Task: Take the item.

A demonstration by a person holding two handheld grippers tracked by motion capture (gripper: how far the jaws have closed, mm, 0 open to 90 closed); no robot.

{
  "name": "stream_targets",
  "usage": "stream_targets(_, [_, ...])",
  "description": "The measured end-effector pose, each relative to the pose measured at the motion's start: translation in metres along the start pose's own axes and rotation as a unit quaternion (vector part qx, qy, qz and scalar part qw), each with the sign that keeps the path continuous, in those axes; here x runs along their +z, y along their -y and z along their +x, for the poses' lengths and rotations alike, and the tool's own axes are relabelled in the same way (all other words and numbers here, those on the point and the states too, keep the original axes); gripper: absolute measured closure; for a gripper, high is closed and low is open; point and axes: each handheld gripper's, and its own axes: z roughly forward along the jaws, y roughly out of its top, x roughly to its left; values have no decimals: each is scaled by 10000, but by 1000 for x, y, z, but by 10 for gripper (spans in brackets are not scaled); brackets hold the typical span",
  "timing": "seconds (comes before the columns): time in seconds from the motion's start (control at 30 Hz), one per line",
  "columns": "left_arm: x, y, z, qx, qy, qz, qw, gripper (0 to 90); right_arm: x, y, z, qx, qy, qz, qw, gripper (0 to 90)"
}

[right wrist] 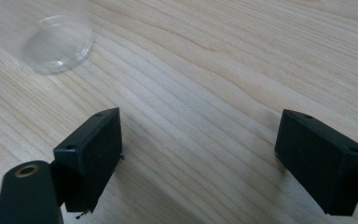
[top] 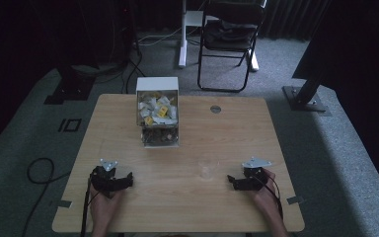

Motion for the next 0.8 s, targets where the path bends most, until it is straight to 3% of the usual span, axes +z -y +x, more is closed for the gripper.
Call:
stream_targets(0.23, [0,0,1,2,17,-44,10000,36,0,0,0,0,0,1,10000,146])
stream_targets(0.47, [0,-1,3,84,76,-152,9998,153,0,0,0,0,-1,2,10000,147])
stream_targets(0.63, [1,-6,5,119,127,-95,9998,207,0,0,0,-9,-9,2,10000,146])
stream_targets(0.8, [-1,-11,7,145,163,30,9998,325,0,0,0,-15,-13,2,10000,146])
